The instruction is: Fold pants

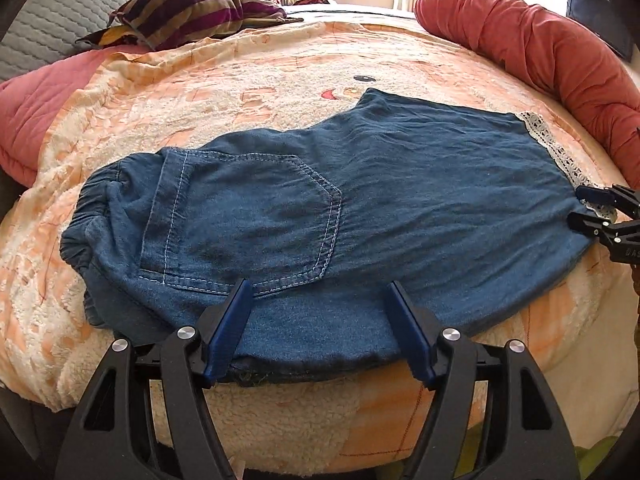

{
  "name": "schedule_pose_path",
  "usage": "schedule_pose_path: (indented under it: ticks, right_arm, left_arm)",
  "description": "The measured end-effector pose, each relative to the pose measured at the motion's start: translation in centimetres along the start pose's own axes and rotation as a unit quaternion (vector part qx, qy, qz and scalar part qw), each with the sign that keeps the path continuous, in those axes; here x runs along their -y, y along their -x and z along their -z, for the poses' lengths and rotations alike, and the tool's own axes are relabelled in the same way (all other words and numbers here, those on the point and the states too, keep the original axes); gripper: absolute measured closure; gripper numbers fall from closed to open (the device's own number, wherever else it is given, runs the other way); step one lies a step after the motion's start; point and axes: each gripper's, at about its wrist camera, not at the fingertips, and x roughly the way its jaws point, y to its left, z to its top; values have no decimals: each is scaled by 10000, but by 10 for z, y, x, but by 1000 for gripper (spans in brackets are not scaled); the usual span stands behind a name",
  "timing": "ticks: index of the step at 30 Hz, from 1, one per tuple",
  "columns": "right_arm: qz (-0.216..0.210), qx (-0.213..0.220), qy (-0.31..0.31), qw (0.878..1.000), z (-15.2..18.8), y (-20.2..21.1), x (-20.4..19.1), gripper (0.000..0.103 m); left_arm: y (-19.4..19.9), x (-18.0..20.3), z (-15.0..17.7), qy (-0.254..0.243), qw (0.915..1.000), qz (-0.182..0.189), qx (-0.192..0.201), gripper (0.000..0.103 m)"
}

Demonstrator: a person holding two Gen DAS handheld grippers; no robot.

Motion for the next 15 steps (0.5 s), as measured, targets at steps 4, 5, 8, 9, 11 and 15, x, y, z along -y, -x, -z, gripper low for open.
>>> schedule_pose_path:
  ticks: [4,5,8,9,11,15]
  right_arm:
    - [-258,139,-211,9993,-4,12,2,34]
    - [-310,178,-246,9991,-4,15,2,34]
    - [-351,348,-252,9985,-2,31,1,33]
    - [-372,384,-256,9982,-2,34,0,32]
    - [-413,487,-290,9975,-1,42,0,30]
    - [-474,646,-313,9963,-2,57,-3,24]
  left_arm:
    - [5,-2,0,40,9999,55,77,36]
    - [7,-2,-1,64,9999,72,94,36]
    - [13,-4,-1,94,9998,111,134,36]
    - [15,-4,-2,108,9998,116,149,36]
    - [20,-5,-2,144,9996,147,185,36]
    - [31,-6,-4,210,9992,197,293,36]
